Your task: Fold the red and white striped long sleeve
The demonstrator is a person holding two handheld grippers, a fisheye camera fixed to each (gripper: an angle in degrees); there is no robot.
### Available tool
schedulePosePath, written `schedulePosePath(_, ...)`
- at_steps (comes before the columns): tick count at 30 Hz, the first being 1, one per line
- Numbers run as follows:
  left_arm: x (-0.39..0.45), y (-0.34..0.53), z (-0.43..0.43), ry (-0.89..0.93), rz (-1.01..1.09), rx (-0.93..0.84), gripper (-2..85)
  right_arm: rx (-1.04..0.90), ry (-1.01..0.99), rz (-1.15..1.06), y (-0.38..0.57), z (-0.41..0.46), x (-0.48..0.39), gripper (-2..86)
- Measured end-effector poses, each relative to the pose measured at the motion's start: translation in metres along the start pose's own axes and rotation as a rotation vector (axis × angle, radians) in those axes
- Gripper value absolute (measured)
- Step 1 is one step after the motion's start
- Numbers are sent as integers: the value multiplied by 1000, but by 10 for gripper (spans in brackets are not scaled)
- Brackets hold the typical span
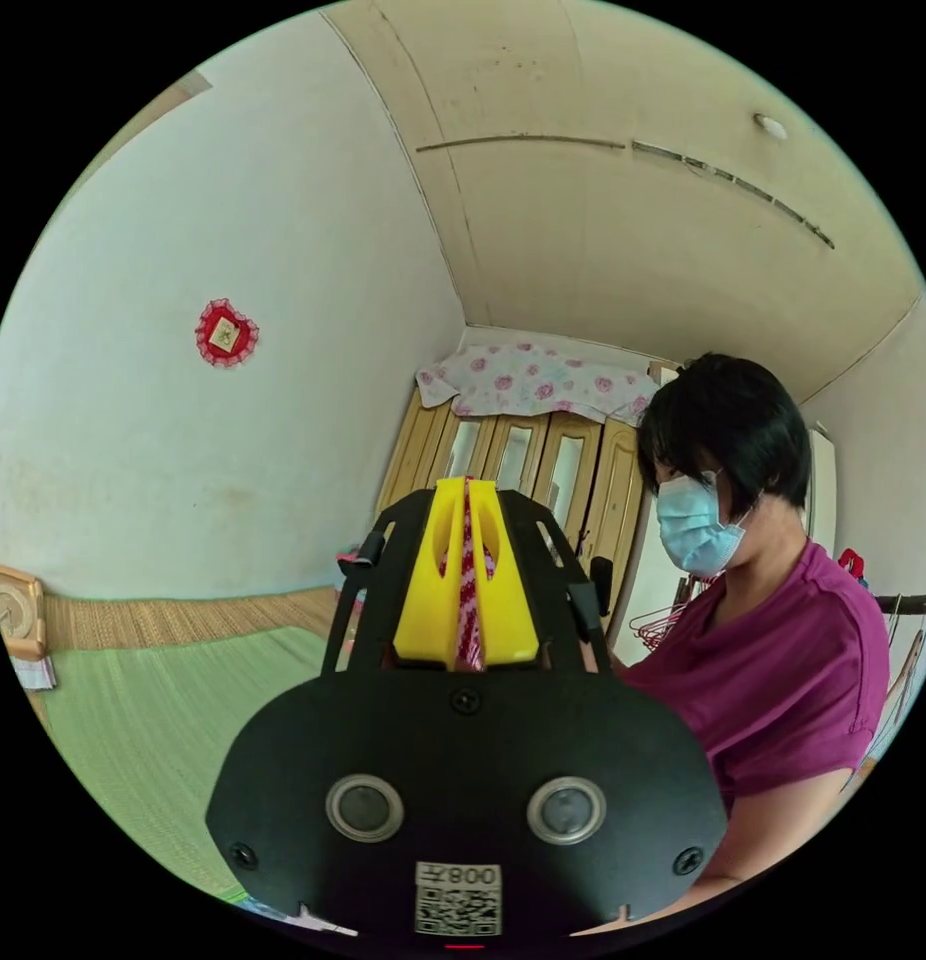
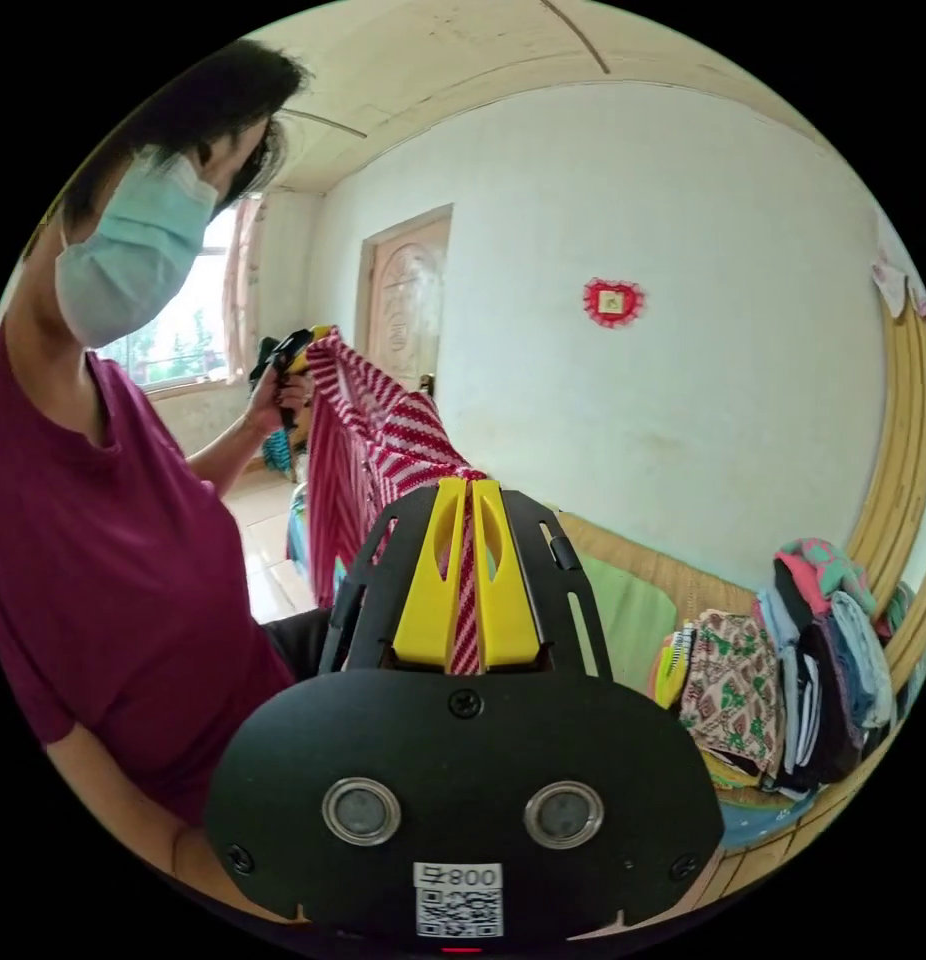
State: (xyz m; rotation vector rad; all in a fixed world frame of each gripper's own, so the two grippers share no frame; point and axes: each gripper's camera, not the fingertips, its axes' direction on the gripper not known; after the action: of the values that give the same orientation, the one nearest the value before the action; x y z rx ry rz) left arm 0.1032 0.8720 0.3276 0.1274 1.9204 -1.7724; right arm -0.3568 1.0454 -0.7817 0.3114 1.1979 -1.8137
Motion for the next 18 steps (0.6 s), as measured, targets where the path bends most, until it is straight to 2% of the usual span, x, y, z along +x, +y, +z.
schedulePosePath(8, 15, -9, -12, 13, -20, 72, 2, -169, -464, 48, 42, 137, -16, 6)
schedulePosePath(14, 21, -18, -16, 5, -43, 98, 3, -221, -679, 55, 54, 226, -30, 10)
schedulePosePath(18, 29, -23, -15, 25, -34, 99, 3, -251, -744, 60, 57, 265, -35, 18)
